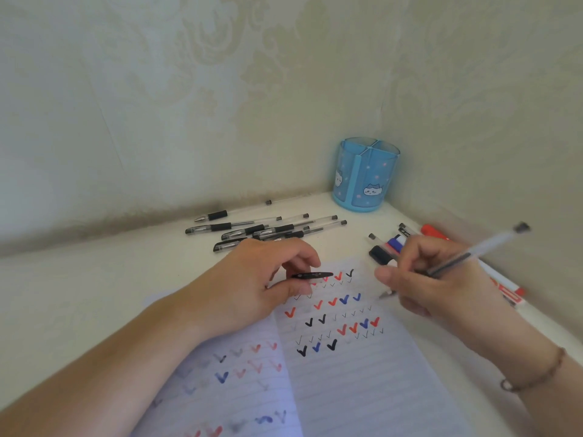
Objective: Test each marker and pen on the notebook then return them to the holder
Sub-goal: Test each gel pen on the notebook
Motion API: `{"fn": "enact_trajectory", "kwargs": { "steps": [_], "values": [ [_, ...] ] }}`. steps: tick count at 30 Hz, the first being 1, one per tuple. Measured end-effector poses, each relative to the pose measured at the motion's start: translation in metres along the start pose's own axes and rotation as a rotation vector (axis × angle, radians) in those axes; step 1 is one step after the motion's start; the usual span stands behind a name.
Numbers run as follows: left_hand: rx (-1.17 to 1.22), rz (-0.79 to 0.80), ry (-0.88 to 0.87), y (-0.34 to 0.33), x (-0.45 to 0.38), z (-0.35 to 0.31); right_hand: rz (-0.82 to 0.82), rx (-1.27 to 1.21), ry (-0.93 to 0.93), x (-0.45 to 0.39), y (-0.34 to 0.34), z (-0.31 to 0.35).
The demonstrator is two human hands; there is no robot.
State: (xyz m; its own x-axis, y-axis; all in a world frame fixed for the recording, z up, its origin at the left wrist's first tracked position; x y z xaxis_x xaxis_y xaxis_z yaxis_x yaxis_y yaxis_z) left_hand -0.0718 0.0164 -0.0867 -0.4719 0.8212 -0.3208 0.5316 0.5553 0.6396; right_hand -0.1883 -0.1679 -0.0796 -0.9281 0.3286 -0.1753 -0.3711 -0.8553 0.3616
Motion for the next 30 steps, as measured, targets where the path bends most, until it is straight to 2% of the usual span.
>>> {"fn": "enact_trajectory", "kwargs": {
  "steps": [5, 7, 12, 21, 26, 30],
  "values": [
    [0.104, -0.112, 0.02, 0.007, -0.002, -0.002, 0.117, -0.227, 0.087, 0.004, -0.006, 0.011],
    [0.185, -0.139, 0.033, 0.008, -0.002, -0.001, 0.098, -0.269, 0.115, 0.003, -0.006, 0.011],
    [0.309, -0.114, 0.029, 0.003, -0.002, -0.003, 0.066, -0.265, 0.106, 0.004, -0.011, 0.011],
    [0.217, -0.083, -0.076, 0.001, 0.001, -0.011, 0.104, -0.258, 0.045, 0.007, -0.018, 0.014],
    [0.391, -0.137, -0.03, 0.001, 0.003, -0.014, 0.046, -0.253, 0.08, 0.008, -0.019, 0.015],
    [0.415, -0.145, -0.012, 0.002, 0.003, -0.015, 0.043, -0.251, 0.079, 0.009, -0.021, 0.016]
  ]
}}
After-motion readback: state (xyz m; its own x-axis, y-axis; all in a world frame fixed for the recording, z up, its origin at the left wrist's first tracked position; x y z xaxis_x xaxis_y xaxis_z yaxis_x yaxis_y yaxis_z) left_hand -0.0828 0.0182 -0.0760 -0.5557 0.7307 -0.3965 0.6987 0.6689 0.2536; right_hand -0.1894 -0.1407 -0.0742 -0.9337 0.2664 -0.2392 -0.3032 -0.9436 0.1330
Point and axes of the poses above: each hand's wrist, its own x-axis away from the middle knuckle, its own y-axis out of the back of the hand, z = x × y, the point moved 5 cm from there along -x, towards the middle knuckle, and after that the axes turned 6 degrees about x, right-handed, at the moved point
